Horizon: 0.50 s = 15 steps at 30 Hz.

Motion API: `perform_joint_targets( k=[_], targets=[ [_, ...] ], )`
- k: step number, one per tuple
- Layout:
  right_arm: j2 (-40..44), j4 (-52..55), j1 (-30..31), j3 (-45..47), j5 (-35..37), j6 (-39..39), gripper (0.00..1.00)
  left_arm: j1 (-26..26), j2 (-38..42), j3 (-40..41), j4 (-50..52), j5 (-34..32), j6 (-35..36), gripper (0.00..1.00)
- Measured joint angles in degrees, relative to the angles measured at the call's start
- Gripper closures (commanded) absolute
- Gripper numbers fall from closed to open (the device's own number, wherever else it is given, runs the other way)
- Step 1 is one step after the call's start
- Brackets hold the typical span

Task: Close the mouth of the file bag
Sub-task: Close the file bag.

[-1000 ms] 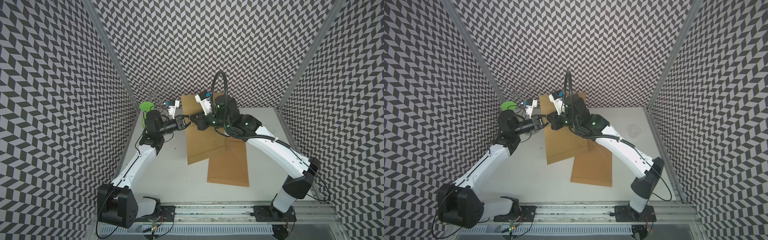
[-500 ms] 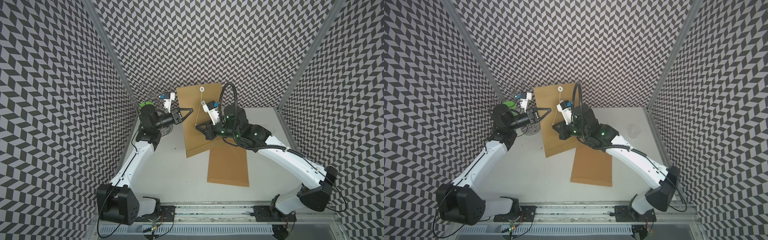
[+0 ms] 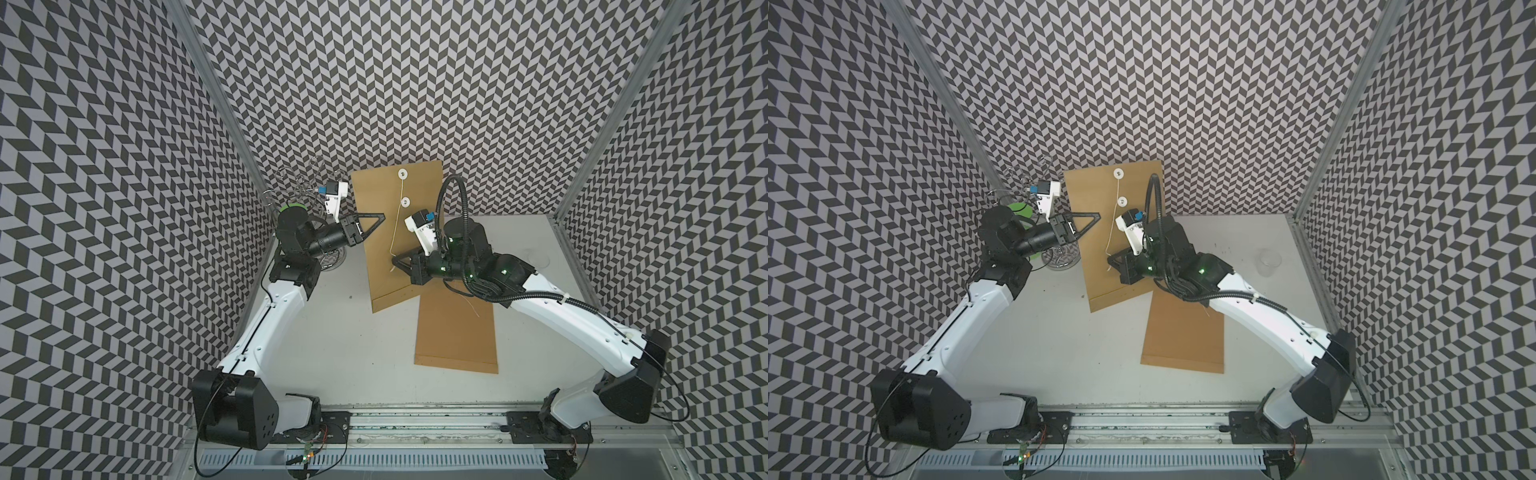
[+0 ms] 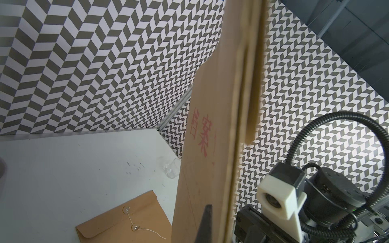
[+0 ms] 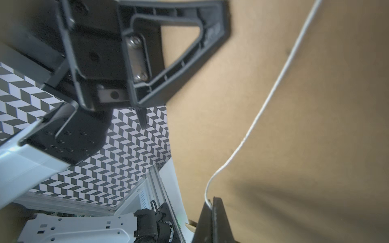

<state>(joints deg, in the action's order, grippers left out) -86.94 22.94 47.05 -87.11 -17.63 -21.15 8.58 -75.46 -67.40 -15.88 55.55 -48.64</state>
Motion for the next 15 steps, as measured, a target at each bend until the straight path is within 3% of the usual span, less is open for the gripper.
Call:
perform_joint_targets(
  k=[15],
  targets=[
    [0.0,-1.8,-3.4,4.0,-1.3,-1.4,1.0,0.0,0.0,-1.6,-2.2,1.4,-1.0,1.0]
  ],
)
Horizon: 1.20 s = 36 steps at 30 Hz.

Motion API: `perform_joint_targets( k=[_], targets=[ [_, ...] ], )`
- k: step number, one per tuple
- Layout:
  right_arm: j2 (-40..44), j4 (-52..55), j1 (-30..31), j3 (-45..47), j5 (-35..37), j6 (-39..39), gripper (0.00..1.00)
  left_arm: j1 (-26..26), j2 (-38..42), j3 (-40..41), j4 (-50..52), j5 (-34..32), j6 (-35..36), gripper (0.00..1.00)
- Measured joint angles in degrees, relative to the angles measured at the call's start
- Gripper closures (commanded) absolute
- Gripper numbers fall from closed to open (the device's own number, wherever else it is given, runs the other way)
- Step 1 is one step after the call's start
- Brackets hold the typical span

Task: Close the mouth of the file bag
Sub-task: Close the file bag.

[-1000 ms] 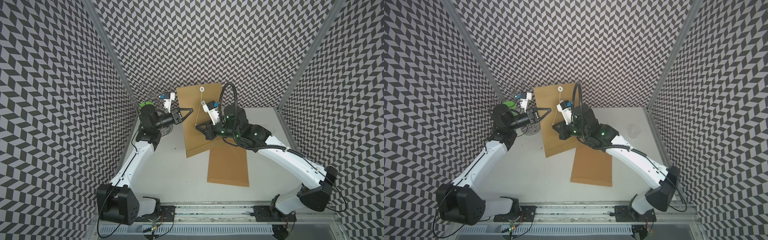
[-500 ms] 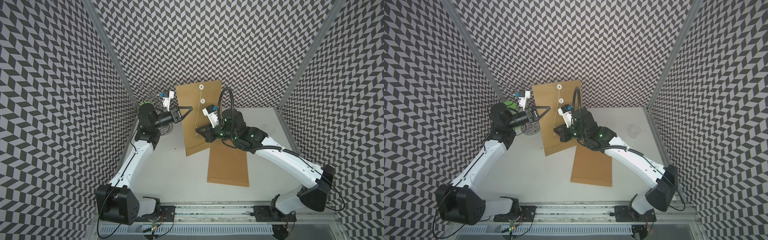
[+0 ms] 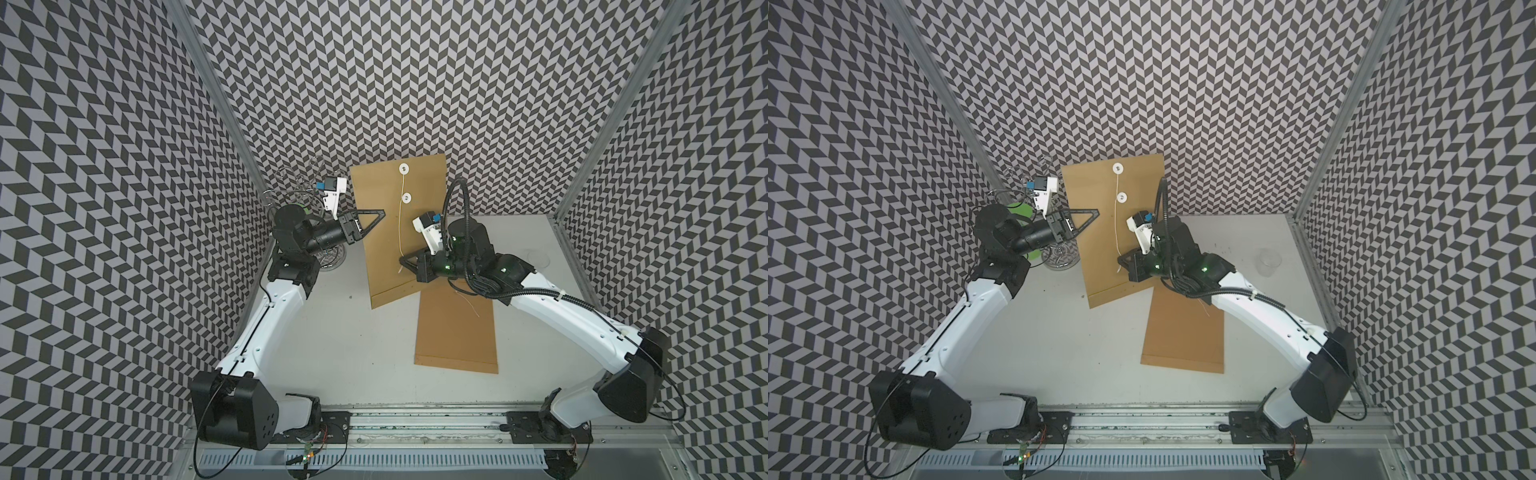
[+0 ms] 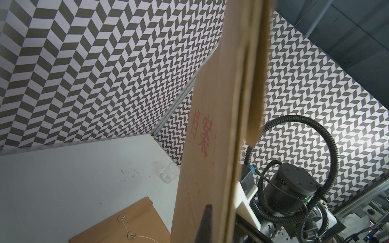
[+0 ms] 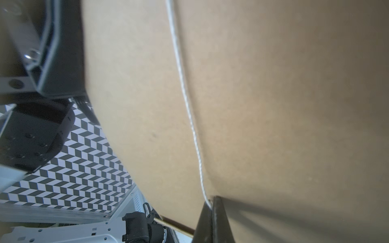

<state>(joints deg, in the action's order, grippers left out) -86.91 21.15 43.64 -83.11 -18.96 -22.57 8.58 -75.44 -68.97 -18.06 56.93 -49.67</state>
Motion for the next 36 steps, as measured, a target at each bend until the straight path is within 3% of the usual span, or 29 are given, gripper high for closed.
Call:
perform_joint_targets(
  k=[22,36],
  targets=[
    [0.0,1.0,-4.6,0.5,0.2,0.8,1.0,0.0,0.0,-1.3,-1.4,2.4,-1.8,1.0],
    [-0.2,9.0,-12.8,-10.4,7.7,6.1,1.0,0.8,1.2,-1.3,-1.1,3.3,-1.0,1.0]
  ],
)
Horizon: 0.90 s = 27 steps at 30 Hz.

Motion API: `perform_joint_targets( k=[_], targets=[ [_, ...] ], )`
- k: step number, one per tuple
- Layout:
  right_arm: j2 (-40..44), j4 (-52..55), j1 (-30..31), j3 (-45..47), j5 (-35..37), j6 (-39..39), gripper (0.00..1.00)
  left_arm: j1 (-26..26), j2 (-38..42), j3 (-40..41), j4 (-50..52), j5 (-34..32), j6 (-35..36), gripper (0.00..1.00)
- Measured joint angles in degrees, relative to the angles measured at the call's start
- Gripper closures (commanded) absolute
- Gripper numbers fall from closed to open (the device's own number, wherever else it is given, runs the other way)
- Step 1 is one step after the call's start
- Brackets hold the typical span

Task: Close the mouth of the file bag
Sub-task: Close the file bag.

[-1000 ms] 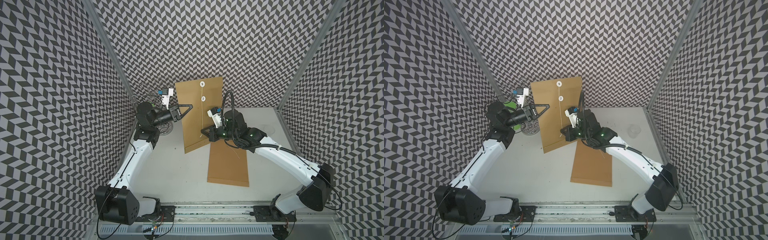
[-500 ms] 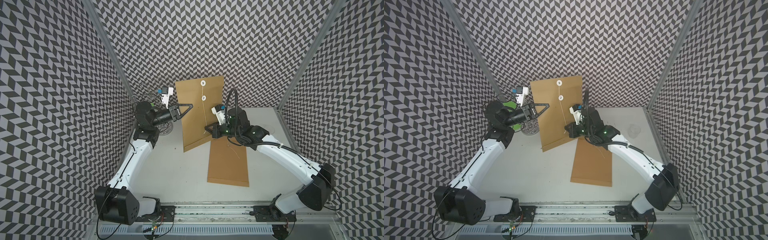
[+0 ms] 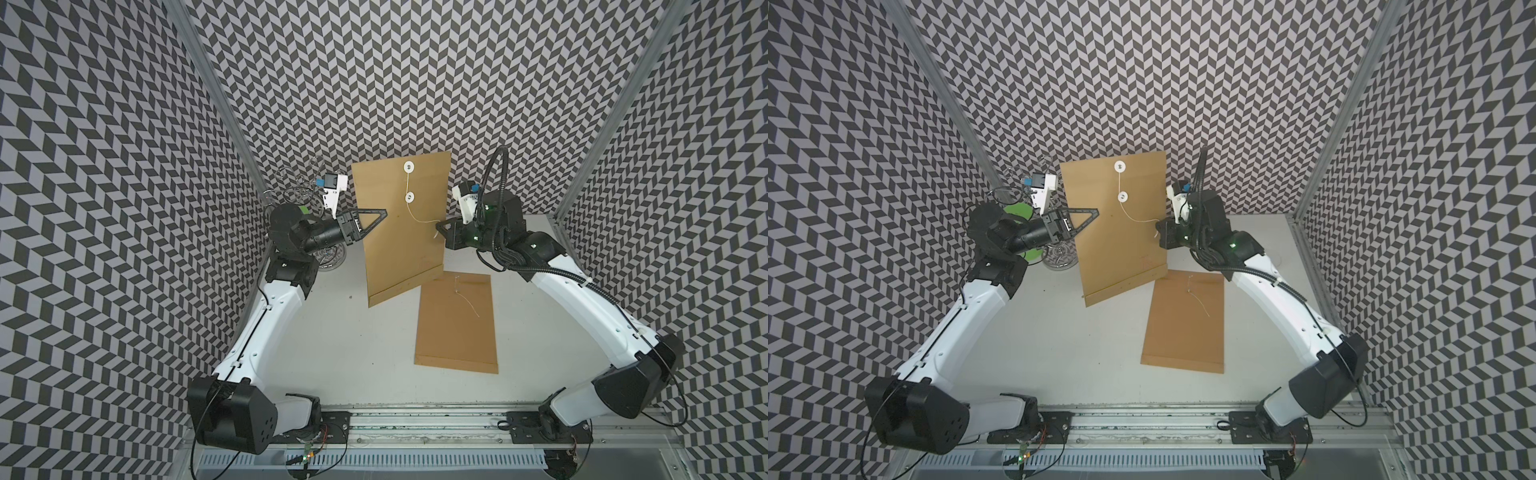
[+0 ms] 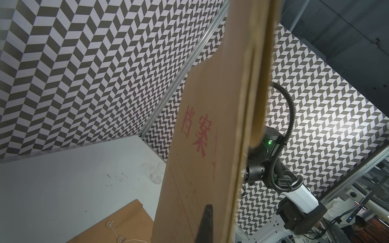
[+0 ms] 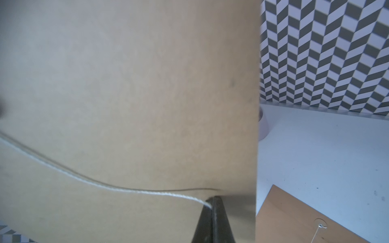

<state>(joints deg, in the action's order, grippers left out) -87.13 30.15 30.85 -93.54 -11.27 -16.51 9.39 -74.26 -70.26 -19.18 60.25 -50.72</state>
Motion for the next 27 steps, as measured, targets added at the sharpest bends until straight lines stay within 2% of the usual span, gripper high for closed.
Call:
perform_joint_targets(
  k=[16,27],
  targets=[
    [-2.0,5.6,-1.4,-11.3,8.5,3.0,1.0,1.6,1.6,1.1,3.0,0.7,2.7,1.0],
    [-2.2,7.3,-1.4,-14.8,12.3,3.9,1.0,1.9,1.6,1.2,3.9,0.8,3.0,1.0]
  ],
)
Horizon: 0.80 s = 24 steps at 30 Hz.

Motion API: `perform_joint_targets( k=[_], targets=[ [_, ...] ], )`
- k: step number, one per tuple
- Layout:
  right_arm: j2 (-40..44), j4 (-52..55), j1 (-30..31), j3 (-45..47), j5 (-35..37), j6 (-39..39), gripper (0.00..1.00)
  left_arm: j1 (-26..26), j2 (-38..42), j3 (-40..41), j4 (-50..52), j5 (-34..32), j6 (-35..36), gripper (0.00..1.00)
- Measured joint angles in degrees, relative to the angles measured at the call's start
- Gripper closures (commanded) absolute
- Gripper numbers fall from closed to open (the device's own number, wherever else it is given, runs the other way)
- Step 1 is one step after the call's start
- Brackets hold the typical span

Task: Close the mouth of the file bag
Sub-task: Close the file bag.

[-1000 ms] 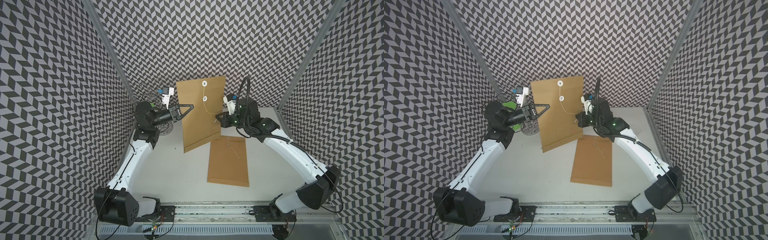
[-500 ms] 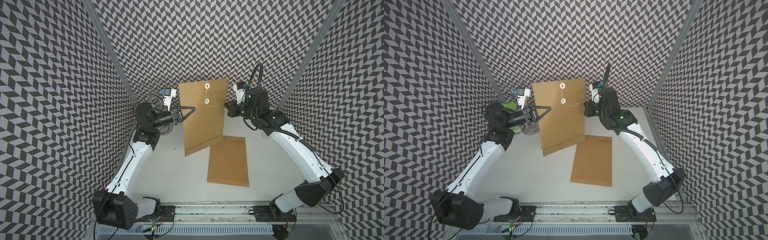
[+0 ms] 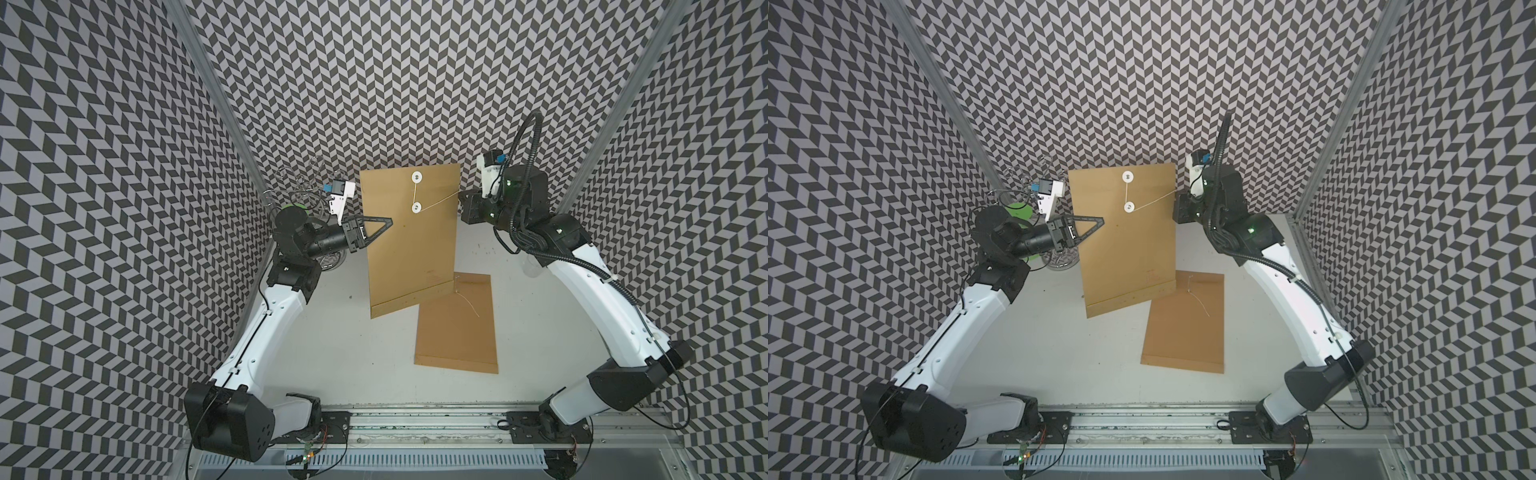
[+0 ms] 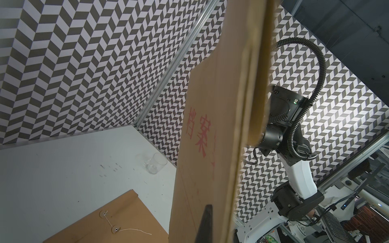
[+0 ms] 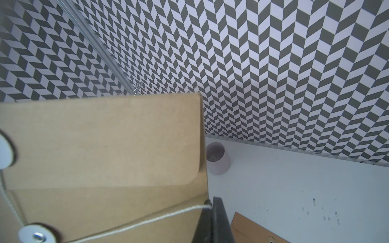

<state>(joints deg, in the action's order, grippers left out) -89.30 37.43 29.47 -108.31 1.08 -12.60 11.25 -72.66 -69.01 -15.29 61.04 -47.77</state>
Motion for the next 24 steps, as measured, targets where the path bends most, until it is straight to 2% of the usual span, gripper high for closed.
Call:
perform_joint_targets(
  k=[6,16,24],
  targets=[
    [0.0,1.4,0.1,-1.7,1.4,0.4,1.0,0.0,0.0,0.0,0.0,0.2,0.2,1.0],
    [-0.2,2.3,3.7,-4.2,6.4,1.3,1.0,0.0,0.0,0.0,0.1,0.2,0.1,1.0],
    [-3.5,4.7,4.1,-10.3,9.8,2.6,1.0,0.7,0.3,0.5,0.3,0.1,0.2,1.0]
  ],
)
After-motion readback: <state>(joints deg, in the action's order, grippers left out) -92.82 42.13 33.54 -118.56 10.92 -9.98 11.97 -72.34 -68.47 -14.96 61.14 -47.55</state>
